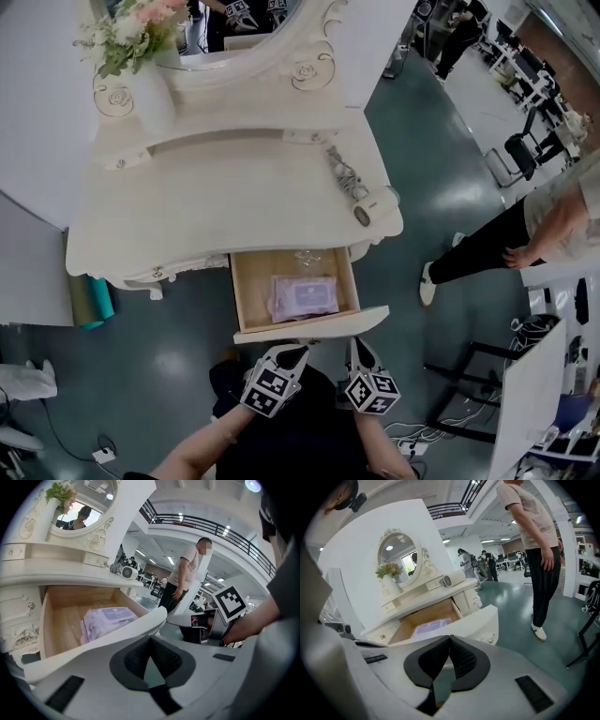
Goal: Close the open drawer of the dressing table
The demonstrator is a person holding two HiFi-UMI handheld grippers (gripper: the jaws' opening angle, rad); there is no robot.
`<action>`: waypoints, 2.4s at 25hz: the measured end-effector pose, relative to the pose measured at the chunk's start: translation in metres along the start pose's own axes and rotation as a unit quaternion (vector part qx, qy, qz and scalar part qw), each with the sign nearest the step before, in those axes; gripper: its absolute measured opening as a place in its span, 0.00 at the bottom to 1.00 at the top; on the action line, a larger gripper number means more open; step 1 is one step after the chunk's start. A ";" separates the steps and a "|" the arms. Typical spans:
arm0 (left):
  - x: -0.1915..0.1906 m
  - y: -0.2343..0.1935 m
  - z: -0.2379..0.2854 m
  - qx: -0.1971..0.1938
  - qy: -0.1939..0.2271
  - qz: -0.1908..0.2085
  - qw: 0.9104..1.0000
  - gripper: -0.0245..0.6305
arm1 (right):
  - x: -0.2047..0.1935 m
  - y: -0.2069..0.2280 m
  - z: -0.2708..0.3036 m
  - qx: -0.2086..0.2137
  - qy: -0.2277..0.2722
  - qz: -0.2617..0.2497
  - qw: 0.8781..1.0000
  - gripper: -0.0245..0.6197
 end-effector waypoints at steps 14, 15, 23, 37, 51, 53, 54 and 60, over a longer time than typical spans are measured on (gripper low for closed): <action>0.001 -0.019 0.022 0.058 0.014 -0.031 0.998 0.06 | -0.009 0.004 0.015 0.055 -0.023 0.000 0.998 0.08; 0.000 -0.019 0.023 0.059 0.011 -0.033 0.998 0.06 | -0.008 0.004 0.017 0.056 -0.023 -0.002 0.998 0.08; 0.007 -0.026 0.029 0.067 0.017 -0.037 0.997 0.06 | -0.001 0.003 0.028 0.068 -0.027 -0.010 0.997 0.08; 0.023 -0.050 0.030 0.100 0.039 -0.062 0.992 0.06 | 0.015 0.001 0.053 0.093 -0.025 -0.018 0.995 0.08; 0.037 -0.075 0.037 0.130 0.043 -0.067 0.988 0.06 | 0.030 -0.002 0.083 0.116 -0.022 -0.025 0.993 0.07; 0.041 -0.080 0.039 0.134 0.045 -0.065 0.988 0.06 | 0.032 -0.002 0.087 0.119 -0.022 -0.026 0.992 0.08; 0.044 -0.082 0.040 0.136 0.048 -0.065 0.987 0.06 | 0.033 -0.002 0.089 0.120 -0.022 -0.025 0.992 0.08; 0.058 -0.092 0.043 0.145 0.052 -0.064 0.986 0.06 | 0.043 -0.004 0.103 0.123 -0.021 -0.017 0.992 0.07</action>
Point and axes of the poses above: the fingertips, and each gripper's own axes: z forward along the fingers, y to its right, x out of its top, the point moved 4 cm from there along -z, backward along the fingers, and after that the axes turned 9 degrees about -z, right-handed, at the moved point
